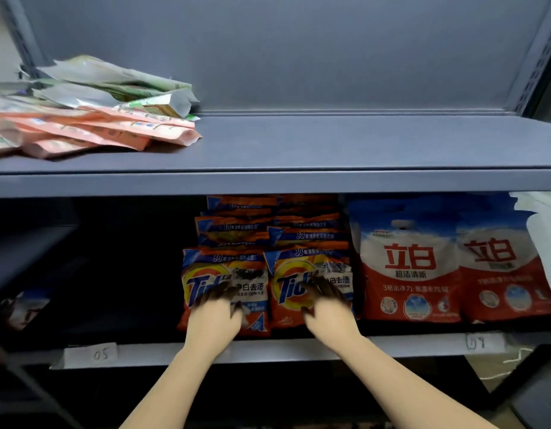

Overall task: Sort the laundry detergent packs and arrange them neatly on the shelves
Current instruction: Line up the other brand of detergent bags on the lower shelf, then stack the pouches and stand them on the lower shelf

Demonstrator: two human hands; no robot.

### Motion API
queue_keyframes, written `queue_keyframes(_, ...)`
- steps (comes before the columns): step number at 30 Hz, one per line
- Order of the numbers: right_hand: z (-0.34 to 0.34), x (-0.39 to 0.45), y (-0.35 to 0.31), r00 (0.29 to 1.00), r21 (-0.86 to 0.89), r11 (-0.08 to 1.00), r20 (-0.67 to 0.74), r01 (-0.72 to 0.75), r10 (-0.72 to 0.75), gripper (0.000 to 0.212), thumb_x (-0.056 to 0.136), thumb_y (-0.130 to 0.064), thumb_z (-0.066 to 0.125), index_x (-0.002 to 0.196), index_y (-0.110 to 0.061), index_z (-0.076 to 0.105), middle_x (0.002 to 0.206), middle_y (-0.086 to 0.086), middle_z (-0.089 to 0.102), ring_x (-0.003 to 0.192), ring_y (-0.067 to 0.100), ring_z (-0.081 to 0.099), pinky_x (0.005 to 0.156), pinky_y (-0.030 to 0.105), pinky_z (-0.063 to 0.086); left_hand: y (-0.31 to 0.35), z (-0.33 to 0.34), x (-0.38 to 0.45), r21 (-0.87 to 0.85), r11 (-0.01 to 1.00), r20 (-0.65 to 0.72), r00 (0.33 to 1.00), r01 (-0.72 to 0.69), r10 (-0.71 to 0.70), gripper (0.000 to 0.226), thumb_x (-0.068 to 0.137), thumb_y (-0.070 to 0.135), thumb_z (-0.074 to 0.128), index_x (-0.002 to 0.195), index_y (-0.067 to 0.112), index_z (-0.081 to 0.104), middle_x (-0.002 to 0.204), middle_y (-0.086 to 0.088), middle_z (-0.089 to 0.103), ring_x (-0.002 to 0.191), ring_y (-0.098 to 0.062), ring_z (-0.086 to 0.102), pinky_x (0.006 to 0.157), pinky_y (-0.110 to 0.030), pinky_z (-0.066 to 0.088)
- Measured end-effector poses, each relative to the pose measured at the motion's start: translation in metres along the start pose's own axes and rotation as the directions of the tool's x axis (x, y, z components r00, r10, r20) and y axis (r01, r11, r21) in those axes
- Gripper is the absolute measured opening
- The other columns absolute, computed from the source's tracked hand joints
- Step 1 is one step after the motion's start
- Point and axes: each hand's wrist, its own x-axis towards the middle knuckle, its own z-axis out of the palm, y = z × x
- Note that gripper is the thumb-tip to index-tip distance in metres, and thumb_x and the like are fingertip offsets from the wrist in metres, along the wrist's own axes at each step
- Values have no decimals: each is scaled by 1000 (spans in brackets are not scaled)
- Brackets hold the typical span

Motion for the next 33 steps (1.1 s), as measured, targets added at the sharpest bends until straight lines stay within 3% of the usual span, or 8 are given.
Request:
queue_keyframes(3, -25, -7, -10, 1000, 31, 999, -1, 20, -20, 52, 91, -32, 49, 142, -26, 40, 142, 7, 45, 114, 25, 56, 91, 36, 50, 8, -22, -6, -2, 1000, -103, 994, 27, -27, 30, 91, 34, 45, 115, 26, 60, 112, 1, 64, 98, -18, 60, 80, -28, 44)
queue_keyframes(7, -54, -16, -22, 977, -17, 987, -146, 157, -158, 42, 92, -39, 46, 131, -21, 49, 127, 2, 54, 112, 23, 52, 91, 36, 44, 10, -54, -14, 31, 999, -151, 988, -25, 29, 20, 94, 39, 39, 96, 27, 55, 100, 8, 63, 91, -15, 59, 72, -29, 41)
queue_keyframes(12, -87, -22, -48, 914, 8, 933, -202, 360, -351, 36, 94, -41, 46, 127, -29, 50, 125, -8, 53, 115, 16, 46, 92, 31, 38, 4, -118, -29, -61, 998, -258, 966, -33, 16, 24, 94, 39, 45, 108, 32, 62, 101, 13, 64, 86, -9, 59, 73, -28, 47)
queue_keyframes(15, -111, -26, -77, 848, 90, 870, -290, 485, -443, 30, 93, -38, 51, 120, -29, 58, 120, -13, 59, 116, 8, 46, 93, 25, 39, 5, -162, -36, -93, 995, -395, 919, -29, -10, 23, 92, 34, 49, 106, 28, 66, 97, 9, 67, 88, -14, 61, 77, -32, 48)
queue_keyframes(23, -179, -20, -158, 700, 183, 740, -529, 647, -480, 15, 90, -31, 55, 97, -25, 67, 92, -15, 65, 92, 5, 54, 78, 25, 45, -17, -251, -17, -145, 985, -617, 770, 90, -161, 18, 89, 28, 52, 92, 19, 67, 88, 0, 68, 86, -28, 60, 79, -36, 43)
queue_keyframes(27, -199, 5, -187, 704, 188, 758, -556, 625, -443, 16, 91, -28, 54, 98, -22, 67, 94, -14, 63, 95, 10, 55, 80, 30, 47, -46, -281, 6, -186, 975, -645, 733, 123, -215, 17, 89, 25, 50, 91, 17, 66, 93, -7, 68, 89, -33, 58, 74, -36, 41)
queue_keyframes(33, -203, 53, -231, 776, 228, 821, -526, 524, -349, 17, 90, -27, 53, 100, -24, 66, 105, -8, 66, 101, 15, 57, 87, 34, 47, -96, -315, 50, -250, 961, -625, 739, 115, -251, 18, 88, 25, 47, 95, 22, 64, 97, -7, 68, 97, -32, 56, 78, -36, 43)
